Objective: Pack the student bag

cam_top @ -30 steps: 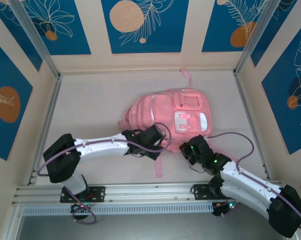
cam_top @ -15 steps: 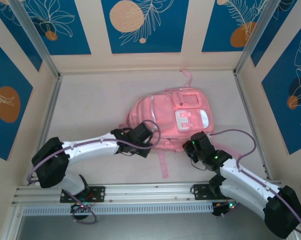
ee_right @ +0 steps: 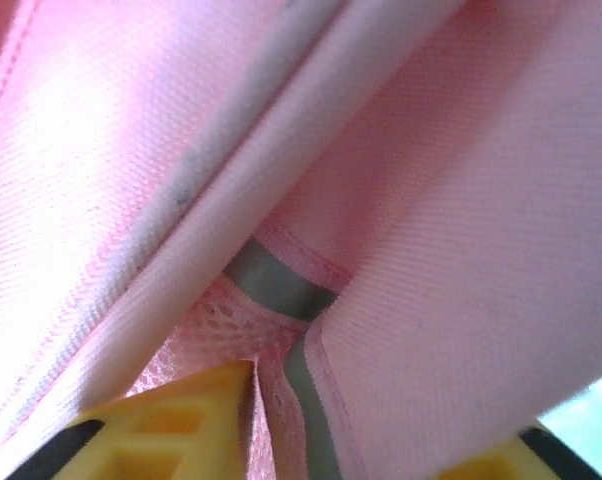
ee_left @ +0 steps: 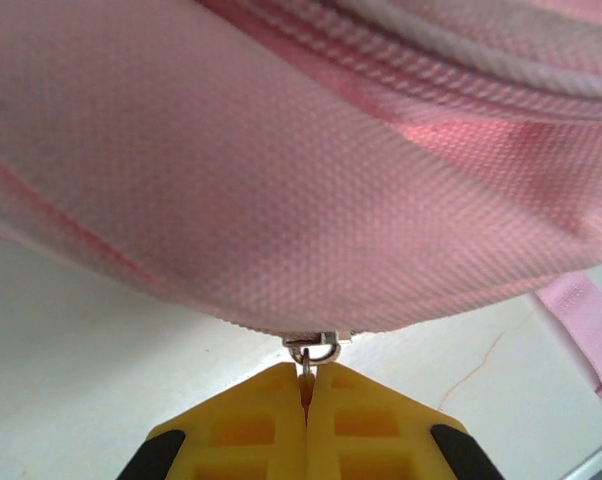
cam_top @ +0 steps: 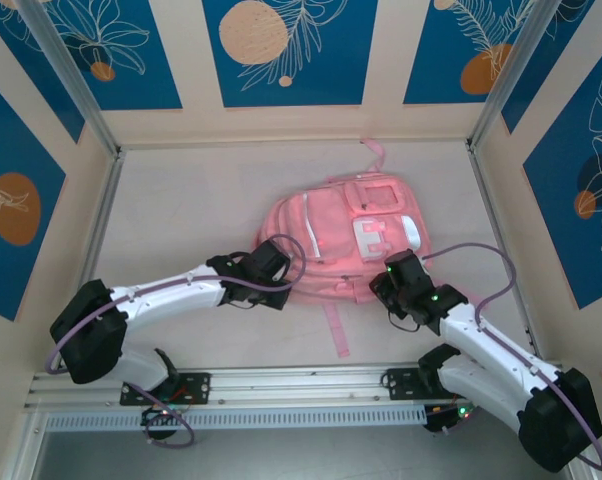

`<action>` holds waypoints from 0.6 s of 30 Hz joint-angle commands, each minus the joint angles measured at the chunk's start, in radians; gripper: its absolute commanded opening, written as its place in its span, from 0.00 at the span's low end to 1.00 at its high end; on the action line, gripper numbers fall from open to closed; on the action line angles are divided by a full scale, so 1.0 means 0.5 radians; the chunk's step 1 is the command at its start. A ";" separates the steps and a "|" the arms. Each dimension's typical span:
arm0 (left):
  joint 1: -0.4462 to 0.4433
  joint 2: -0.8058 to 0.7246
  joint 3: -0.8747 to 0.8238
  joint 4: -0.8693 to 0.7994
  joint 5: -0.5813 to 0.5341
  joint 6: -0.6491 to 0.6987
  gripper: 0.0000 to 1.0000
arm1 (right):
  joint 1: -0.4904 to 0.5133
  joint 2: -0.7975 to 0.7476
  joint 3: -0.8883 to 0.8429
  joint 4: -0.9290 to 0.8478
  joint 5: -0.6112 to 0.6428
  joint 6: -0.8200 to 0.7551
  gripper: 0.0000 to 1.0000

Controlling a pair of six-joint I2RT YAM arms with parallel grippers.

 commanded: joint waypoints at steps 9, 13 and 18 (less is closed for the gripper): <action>-0.173 -0.008 0.044 0.086 0.303 0.044 0.00 | 0.617 -0.244 0.160 -0.570 0.030 0.553 0.43; -0.246 0.035 0.107 0.082 0.320 0.060 0.00 | 0.786 -0.239 0.058 -0.324 0.025 0.720 0.44; -0.327 0.052 0.171 0.096 0.404 0.100 0.00 | 0.761 -0.209 -0.019 0.020 0.061 0.538 0.55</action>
